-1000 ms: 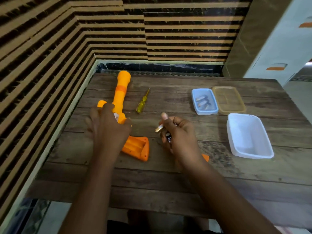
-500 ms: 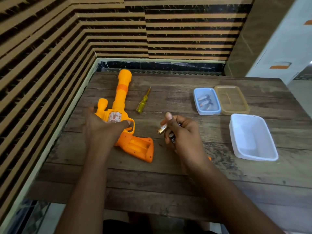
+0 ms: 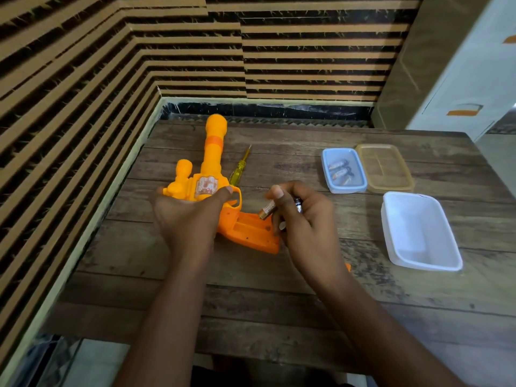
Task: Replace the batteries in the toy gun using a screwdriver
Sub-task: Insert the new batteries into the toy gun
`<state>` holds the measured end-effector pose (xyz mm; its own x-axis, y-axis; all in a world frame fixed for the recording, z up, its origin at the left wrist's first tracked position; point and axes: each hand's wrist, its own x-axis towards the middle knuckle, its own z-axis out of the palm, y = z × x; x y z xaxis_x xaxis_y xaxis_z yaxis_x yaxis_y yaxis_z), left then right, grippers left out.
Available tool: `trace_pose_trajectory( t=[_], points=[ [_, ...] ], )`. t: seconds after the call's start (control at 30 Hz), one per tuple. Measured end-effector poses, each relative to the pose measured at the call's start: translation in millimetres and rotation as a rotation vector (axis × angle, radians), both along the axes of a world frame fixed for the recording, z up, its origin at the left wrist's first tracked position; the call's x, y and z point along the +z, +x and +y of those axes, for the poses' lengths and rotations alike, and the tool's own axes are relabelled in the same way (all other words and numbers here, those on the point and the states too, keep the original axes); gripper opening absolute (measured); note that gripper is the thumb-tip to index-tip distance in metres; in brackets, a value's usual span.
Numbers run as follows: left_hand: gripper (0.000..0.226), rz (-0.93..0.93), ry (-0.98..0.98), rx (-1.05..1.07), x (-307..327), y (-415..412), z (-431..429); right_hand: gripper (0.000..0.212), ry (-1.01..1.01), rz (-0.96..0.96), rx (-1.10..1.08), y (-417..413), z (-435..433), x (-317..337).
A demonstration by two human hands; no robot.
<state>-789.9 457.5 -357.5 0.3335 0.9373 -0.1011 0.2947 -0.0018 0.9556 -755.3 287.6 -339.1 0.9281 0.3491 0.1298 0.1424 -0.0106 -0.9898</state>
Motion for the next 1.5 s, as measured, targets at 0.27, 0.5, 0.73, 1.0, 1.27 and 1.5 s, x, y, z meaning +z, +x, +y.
trace_pose_trajectory(
  t=[0.27, 0.5, 0.73, 1.0, 1.27, 1.5],
  points=[
    [0.082, -0.044, -0.021, 0.07, 2.3, 4.3, -5.6, 0.02, -0.13, -0.17, 0.009, 5.2, -7.7, 5.0],
    [0.093, -0.073, -0.102, 0.101, 1.5, 5.7, -4.6, 0.022, -0.144, -0.206, -0.005, 0.8, -7.9, 12.4],
    [0.1, -0.184, -0.173, 0.095, 3.3, 4.3, -6.2, 0.017, -0.24, -0.42, 0.03, 1.9, -8.5, 12.0],
    [0.109, -0.333, -0.28, 0.115, 4.5, 2.8, -5.4, 0.029, -0.474, -0.793, 0.071, -2.3, -9.3, 10.1],
    [0.112, -0.378, -0.269, 0.113, 0.7, 5.8, -10.2, 0.034, -0.661, -0.896, 0.152, 0.3, -16.8, 22.4],
    [0.11, -0.366, -0.303, 0.101, 2.8, 5.0, -13.3, 0.045, -0.643, -0.835, 0.234, 4.4, -21.3, 22.5]
  ],
)
